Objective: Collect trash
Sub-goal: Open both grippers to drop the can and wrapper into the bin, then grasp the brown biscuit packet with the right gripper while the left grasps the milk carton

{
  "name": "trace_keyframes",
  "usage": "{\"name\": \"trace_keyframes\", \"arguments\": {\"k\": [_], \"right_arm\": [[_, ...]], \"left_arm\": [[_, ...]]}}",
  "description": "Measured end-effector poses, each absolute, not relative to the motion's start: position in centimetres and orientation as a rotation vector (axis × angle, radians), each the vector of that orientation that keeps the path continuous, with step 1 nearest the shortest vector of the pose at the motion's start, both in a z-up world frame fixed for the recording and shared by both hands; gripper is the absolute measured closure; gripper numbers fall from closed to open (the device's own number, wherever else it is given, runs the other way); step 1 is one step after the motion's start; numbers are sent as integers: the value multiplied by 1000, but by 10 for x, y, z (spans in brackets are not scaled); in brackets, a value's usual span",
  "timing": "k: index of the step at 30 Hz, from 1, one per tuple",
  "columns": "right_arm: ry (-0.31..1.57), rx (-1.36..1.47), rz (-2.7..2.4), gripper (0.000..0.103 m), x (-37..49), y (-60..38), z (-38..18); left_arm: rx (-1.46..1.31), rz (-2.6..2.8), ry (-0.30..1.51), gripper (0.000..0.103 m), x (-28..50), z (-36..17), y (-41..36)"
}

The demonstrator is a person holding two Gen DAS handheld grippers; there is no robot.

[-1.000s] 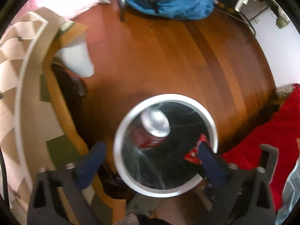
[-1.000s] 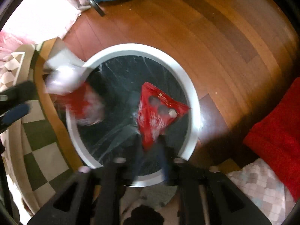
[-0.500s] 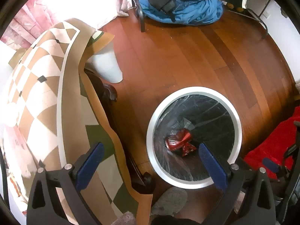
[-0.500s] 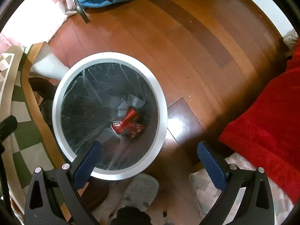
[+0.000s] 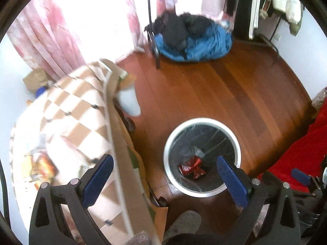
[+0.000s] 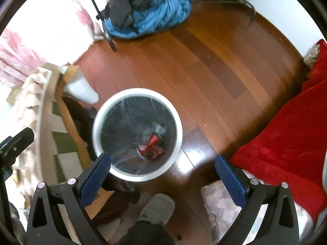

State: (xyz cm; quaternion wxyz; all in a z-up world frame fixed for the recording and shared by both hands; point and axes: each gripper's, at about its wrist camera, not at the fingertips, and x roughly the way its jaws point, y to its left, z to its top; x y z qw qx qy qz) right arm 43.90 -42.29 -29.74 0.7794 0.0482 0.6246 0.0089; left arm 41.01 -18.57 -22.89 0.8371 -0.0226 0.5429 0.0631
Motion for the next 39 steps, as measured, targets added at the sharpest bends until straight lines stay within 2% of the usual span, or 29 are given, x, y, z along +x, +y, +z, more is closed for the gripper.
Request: {"name": "trace_keyframes", "arguments": {"k": [11, 17, 21, 27, 32, 36, 39], "right_arm": [[1125, 155, 178, 0, 387, -382, -150], [1091, 128, 357, 0, 358, -306, -110], [1167, 78, 488, 0, 337, -233, -131], [1406, 33, 591, 1, 300, -143, -221], [1524, 40, 570, 10, 275, -98, -286], [1586, 79, 519, 17, 272, -77, -316], [1570, 46, 507, 28, 267, -61, -326]], "left_arm": [[-205, 233, 925, 0, 329, -112, -117], [-235, 388, 850, 0, 272, -84, -40], [-201, 565, 885, 0, 228, -105, 11], [-288, 751, 1083, 0, 161, -190, 77], [-384, 823, 1224, 0, 118, -254, 108], [-490, 809, 1283, 0, 100, -280, 115], [-591, 772, 1305, 0, 90, -287, 117]]}}
